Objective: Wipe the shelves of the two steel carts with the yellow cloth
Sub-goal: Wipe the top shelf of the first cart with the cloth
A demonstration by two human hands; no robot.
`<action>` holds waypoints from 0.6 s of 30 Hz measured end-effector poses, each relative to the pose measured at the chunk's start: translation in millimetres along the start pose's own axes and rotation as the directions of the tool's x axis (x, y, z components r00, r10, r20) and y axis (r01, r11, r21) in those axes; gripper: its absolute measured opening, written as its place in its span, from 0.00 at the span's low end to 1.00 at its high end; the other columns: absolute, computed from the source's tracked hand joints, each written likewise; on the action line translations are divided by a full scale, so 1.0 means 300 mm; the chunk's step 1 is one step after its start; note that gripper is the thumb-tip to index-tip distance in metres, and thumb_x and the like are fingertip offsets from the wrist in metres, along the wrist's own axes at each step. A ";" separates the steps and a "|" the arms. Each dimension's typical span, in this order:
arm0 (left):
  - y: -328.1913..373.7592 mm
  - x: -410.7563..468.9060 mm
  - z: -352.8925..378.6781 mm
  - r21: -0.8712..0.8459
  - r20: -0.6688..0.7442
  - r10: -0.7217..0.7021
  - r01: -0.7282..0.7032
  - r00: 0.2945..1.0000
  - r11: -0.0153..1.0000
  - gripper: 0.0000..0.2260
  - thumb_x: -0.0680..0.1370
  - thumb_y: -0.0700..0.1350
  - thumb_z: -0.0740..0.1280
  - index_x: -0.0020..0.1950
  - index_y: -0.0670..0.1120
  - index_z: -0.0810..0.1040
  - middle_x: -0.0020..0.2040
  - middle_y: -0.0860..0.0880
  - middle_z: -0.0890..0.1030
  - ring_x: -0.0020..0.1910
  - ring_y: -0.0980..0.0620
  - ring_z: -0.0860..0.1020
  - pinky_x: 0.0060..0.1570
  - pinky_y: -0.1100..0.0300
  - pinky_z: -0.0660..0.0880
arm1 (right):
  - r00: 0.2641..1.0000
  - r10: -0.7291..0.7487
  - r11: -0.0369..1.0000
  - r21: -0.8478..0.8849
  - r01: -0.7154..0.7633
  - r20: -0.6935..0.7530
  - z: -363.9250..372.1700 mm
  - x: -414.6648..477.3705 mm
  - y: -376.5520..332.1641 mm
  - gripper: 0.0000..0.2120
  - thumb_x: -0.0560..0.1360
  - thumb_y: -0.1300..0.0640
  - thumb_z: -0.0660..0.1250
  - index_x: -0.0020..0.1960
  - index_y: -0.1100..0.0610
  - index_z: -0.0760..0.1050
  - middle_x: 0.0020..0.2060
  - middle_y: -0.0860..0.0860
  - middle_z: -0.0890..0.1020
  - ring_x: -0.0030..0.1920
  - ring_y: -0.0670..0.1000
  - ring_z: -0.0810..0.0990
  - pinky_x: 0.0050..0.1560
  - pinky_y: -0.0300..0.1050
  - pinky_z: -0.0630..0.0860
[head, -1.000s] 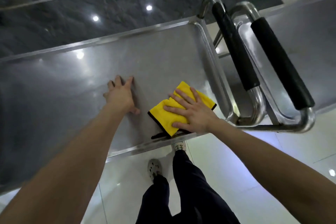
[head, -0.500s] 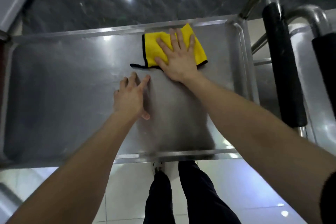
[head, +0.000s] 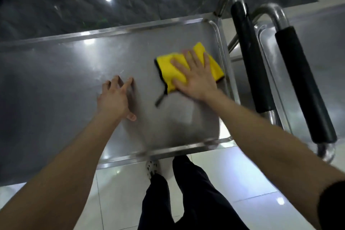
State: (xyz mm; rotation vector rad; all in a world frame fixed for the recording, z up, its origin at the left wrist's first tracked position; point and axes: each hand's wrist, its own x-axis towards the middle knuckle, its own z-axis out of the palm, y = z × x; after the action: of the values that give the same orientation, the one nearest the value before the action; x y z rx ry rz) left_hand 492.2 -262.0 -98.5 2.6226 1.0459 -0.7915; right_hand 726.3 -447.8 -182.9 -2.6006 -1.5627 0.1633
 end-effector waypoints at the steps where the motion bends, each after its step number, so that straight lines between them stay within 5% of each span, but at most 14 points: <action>1: -0.002 0.004 0.004 0.008 -0.001 0.001 -0.001 1.000 1.000 0.71 0.55 0.62 0.89 0.88 0.60 0.48 0.86 0.42 0.50 0.83 0.33 0.54 0.77 0.35 0.67 | 0.998 0.067 0.998 0.011 -0.067 0.023 -0.029 0.120 0.028 0.35 0.81 0.28 0.57 0.85 0.37 0.58 0.87 0.55 0.54 0.87 0.59 0.49 0.82 0.72 0.44; 4: -0.008 0.010 0.022 0.023 -0.026 -0.017 0.017 1.000 1.000 0.71 0.56 0.63 0.89 0.88 0.61 0.46 0.87 0.42 0.48 0.84 0.34 0.53 0.77 0.36 0.67 | 0.981 0.181 0.982 0.041 -0.184 0.066 -0.102 0.365 0.113 0.37 0.79 0.24 0.51 0.85 0.35 0.56 0.88 0.54 0.44 0.87 0.60 0.42 0.81 0.75 0.39; 7: -0.007 0.012 0.023 0.016 -0.032 -0.009 0.009 0.999 1.000 0.71 0.55 0.62 0.89 0.88 0.61 0.47 0.87 0.42 0.48 0.85 0.34 0.52 0.78 0.36 0.66 | 0.981 0.191 0.982 -0.018 -0.190 0.021 -0.111 0.329 0.141 0.37 0.81 0.24 0.46 0.86 0.38 0.55 0.87 0.56 0.48 0.87 0.61 0.44 0.81 0.75 0.41; 11: -0.007 -0.005 0.016 -0.011 -0.037 0.004 -0.005 0.999 1.000 0.70 0.54 0.61 0.90 0.88 0.60 0.51 0.86 0.40 0.51 0.84 0.34 0.54 0.78 0.36 0.65 | 0.966 0.258 0.966 0.036 -0.257 -0.004 -0.051 0.000 0.069 0.33 0.85 0.30 0.50 0.87 0.40 0.55 0.86 0.58 0.56 0.86 0.63 0.51 0.82 0.71 0.44; 18: -0.002 -0.058 -0.011 -0.024 -0.065 0.024 -0.025 0.998 0.999 0.68 0.54 0.63 0.89 0.86 0.62 0.55 0.83 0.44 0.58 0.78 0.33 0.61 0.70 0.33 0.73 | 0.927 0.373 0.928 0.012 -0.373 -0.042 0.064 -0.677 -0.165 0.34 0.85 0.30 0.54 0.87 0.40 0.51 0.88 0.56 0.47 0.87 0.62 0.45 0.81 0.75 0.48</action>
State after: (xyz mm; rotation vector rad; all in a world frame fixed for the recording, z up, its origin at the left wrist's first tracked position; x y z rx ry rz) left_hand 482.5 -270.4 -86.0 2.6511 1.0310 -0.6881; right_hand 585.6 -603.7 -186.8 -2.8500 -1.0346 0.1361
